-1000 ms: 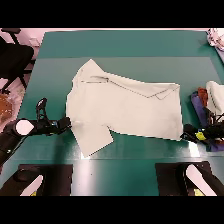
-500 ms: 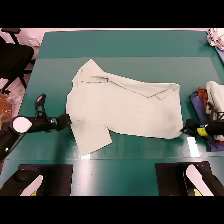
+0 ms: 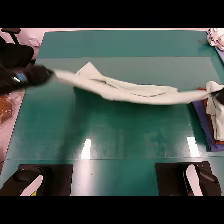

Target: Fold the shirts.

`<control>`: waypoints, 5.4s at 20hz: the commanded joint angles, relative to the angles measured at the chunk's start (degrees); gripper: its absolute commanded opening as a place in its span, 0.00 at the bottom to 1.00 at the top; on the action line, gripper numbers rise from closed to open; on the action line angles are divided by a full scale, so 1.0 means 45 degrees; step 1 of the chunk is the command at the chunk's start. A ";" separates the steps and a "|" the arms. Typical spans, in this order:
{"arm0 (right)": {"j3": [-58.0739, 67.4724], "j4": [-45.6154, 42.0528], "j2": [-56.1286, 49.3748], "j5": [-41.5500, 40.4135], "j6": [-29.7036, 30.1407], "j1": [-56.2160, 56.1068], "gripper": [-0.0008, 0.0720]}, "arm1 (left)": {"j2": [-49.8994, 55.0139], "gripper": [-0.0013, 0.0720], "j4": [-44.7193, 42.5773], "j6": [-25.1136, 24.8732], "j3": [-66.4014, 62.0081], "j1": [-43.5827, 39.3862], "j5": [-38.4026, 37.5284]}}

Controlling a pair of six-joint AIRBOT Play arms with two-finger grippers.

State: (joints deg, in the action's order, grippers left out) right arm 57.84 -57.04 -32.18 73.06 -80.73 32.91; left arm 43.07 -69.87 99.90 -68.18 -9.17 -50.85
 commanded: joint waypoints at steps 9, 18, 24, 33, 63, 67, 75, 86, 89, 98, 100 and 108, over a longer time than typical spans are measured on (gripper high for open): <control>0.6873 -0.0015 0.1588 -0.1447 -0.0068 0.0005 0.02 | -0.1122 0.05 -0.1214 -0.1826 -0.8733 0.0010 -0.2064; 0.9894 0.0607 -0.0525 0.0879 -0.0097 0.0000 0.02 | -0.1520 0.05 -0.1817 -0.2297 -0.9228 0.0010 -0.4760; 0.5202 0.2331 -0.1617 0.0816 0.0340 -0.0738 0.02 | -0.0971 0.05 -0.1603 -0.2754 -0.4396 0.0010 -0.3759; 0.2176 0.2317 -0.5192 -0.4070 0.2108 -0.4085 0.03 | 0.0233 0.05 -0.1331 -0.5066 0.1457 0.0010 0.4313; 0.4473 0.1010 -1.1842 -0.2181 0.3857 -0.3925 0.02 | 0.6023 0.05 -0.1030 -0.6295 0.1535 0.1705 0.1923; 0.2560 0.1010 -1.1268 -0.2569 0.3823 -0.3687 0.03 | 0.6037 0.05 -0.0918 -0.5576 0.2040 0.1705 0.0986; 0.1802 0.1005 -1.1045 -0.2793 0.3823 -0.3672 0.03 | 0.6037 0.05 -0.1112 -0.5493 0.3109 0.1705 0.0860; 0.1807 0.1064 -1.1540 -0.2642 0.3813 -0.3910 0.03 | 0.6620 0.05 -0.1481 -0.5547 0.3118 0.1705 0.2157; 0.1807 0.1059 -1.1540 -0.2370 0.3813 -0.3764 0.05 | 0.6620 0.05 -0.1477 -0.5542 0.3118 0.1705 0.1486; 0.1807 0.0991 -0.9918 -0.0971 0.3808 -0.2584 0.78 | 0.3881 0.84 -0.1044 -0.4522 0.2837 0.3837 -0.0389; 0.1807 0.0991 -0.9005 0.0185 0.3808 -0.1938 0.78 | 0.2637 0.87 -0.0024 -0.4765 0.2841 0.5027 -0.2273; 0.1598 0.0583 -0.7111 0.2545 0.1778 -0.0617 0.78 | 0.1044 0.94 0.2302 -0.3842 0.6169 0.5761 -0.6630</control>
State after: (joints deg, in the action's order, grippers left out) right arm 65.67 -52.84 -66.08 81.47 -68.12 28.69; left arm 49.54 -63.42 80.36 -46.94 15.97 -75.85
